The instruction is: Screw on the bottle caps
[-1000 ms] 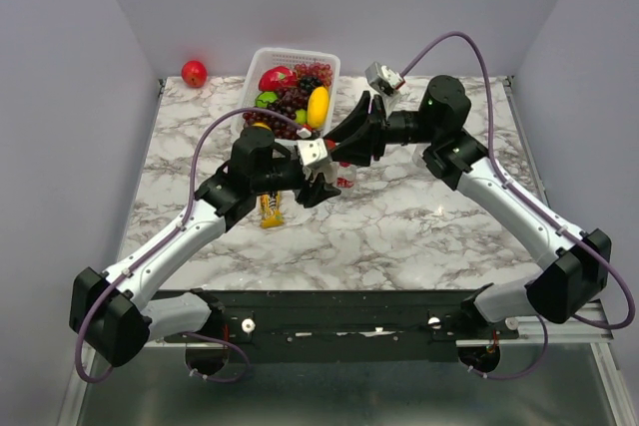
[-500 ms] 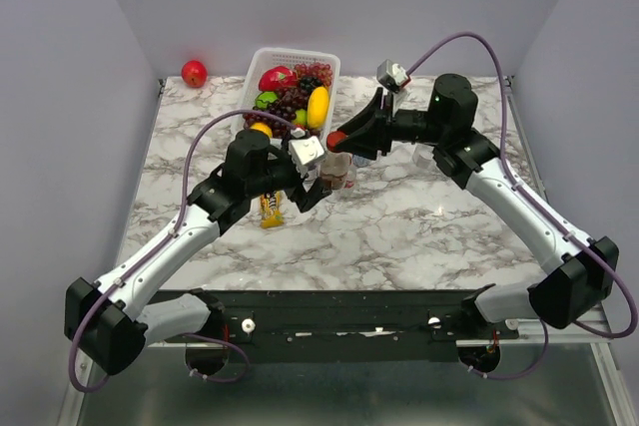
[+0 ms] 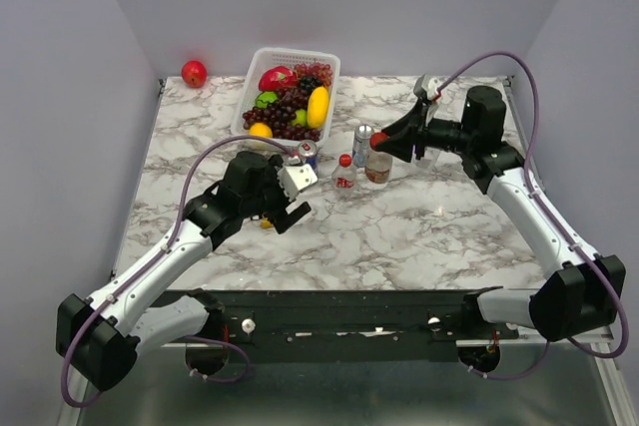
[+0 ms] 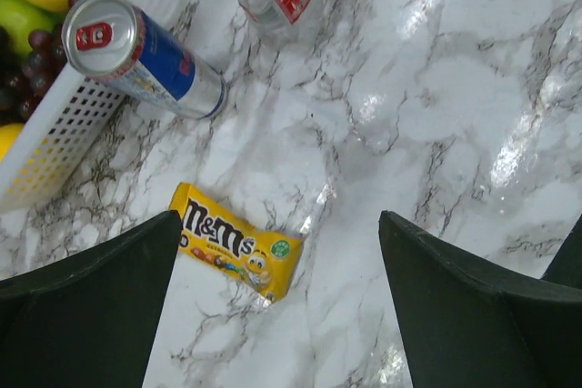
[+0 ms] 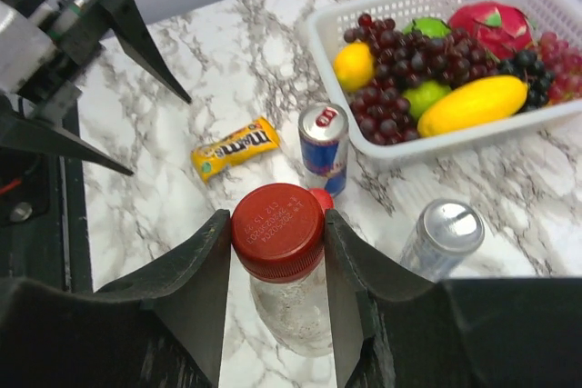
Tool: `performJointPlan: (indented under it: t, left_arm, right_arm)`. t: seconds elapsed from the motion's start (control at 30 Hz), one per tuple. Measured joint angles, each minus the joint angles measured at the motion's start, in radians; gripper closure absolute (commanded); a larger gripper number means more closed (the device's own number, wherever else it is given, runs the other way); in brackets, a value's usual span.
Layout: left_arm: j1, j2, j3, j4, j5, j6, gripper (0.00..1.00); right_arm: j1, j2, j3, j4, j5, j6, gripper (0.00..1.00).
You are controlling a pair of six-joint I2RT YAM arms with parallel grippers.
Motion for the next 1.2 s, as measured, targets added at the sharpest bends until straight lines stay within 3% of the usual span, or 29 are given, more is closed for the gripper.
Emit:
performJointPlan:
  t: [0.47,0.83,1.2]
  left_arm:
    - [0.0,0.072,-0.014,-0.169,-0.11,0.161,0.02]
    - [0.001,-0.036,-0.101,-0.365,-0.209,0.264,0.02]
    - [-0.001,-0.045,-0.101,-0.384,-0.231,0.261,0.02]
  right_arm:
    - [-0.165,0.073,-0.218,0.136,-0.128,-0.152,0.72]
    - [-0.203,0.164,-0.34,0.348,-0.246,-0.137,0.68]
    - [-0.203,0.225,-0.322,0.41,-0.286,-0.068,0.66]
